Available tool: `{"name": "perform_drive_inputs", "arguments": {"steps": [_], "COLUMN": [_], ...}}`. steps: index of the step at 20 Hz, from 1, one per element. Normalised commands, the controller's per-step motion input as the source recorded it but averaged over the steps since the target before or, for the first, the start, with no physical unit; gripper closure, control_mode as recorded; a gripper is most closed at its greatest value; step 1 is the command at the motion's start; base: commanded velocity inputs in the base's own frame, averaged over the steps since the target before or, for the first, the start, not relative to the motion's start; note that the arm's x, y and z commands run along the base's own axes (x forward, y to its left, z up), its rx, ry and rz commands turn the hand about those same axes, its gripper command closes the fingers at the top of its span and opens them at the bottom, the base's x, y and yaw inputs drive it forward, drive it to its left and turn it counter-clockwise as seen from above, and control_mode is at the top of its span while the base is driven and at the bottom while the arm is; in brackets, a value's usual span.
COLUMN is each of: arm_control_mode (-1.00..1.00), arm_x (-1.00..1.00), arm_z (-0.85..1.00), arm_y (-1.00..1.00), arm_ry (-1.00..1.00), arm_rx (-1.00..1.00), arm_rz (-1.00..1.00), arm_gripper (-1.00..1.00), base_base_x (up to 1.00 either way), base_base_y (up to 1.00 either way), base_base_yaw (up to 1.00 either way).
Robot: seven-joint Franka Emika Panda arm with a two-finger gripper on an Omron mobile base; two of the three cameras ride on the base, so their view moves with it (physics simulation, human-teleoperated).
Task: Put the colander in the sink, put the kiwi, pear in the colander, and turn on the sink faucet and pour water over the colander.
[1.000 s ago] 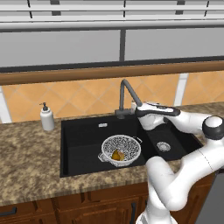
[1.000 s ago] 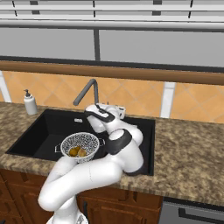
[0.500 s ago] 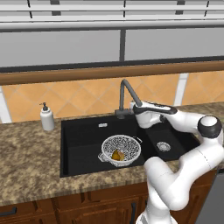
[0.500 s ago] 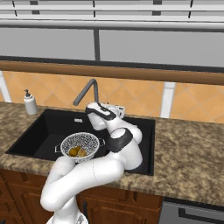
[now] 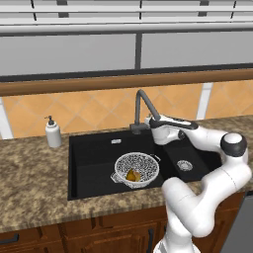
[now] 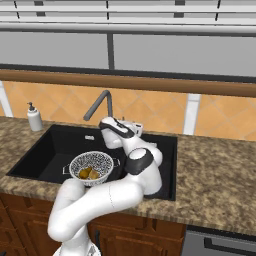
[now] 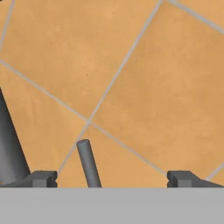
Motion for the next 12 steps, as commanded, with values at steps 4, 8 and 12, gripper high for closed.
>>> {"name": "perform_drive_inputs", "arguments": {"steps": [4,8,12], "arm_control_mode": [-1.00,-1.00,-1.00], "arm_x": [0.19,0.23,0.18], "arm_z": [-0.07,0.00,0.00], "arm_y": [0.00,0.00,0.00], "arm_ry": [0.00,0.00,0.00], "arm_rx": [0.00,0.00,0.00], "arm_rz": [0.00,0.00,0.00], "arm_gripper": [-1.00,-1.00,-1.00], "base_base_x": [0.00,0.00,0.00], "base_base_y": [0.00,0.00,0.00], "base_base_yaw": [0.00,0.00,0.00]}}
